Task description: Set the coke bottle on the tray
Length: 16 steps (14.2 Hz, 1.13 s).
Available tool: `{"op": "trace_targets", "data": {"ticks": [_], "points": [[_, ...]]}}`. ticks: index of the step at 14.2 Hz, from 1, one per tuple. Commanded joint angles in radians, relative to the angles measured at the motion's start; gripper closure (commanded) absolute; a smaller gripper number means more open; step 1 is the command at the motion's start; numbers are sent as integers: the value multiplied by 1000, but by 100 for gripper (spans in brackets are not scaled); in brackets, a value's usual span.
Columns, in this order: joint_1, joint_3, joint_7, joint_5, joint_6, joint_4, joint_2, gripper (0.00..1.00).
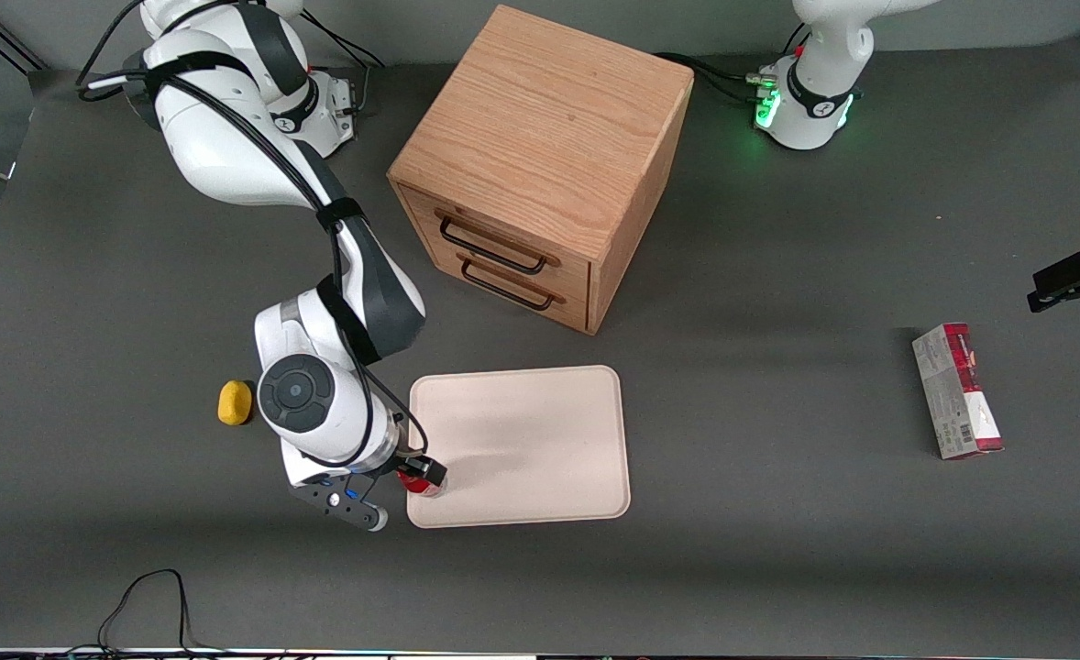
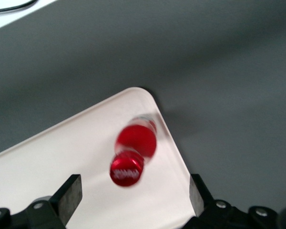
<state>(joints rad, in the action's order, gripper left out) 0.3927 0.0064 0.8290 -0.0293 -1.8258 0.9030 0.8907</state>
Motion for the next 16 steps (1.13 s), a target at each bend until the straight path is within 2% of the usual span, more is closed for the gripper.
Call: {"op": "trace_targets", "data": {"ticks": [1, 4, 8, 11, 16], "points": [[-2, -2, 10, -11, 101, 26, -85, 0], [-27, -2, -91, -6, 164, 158, -220, 0], [-112, -3, -351, -3, 161, 498, -503, 0], [-176, -8, -519, -3, 163, 690, -695, 0], [-189, -130, -799, -3, 170, 907, -950, 0]]}}
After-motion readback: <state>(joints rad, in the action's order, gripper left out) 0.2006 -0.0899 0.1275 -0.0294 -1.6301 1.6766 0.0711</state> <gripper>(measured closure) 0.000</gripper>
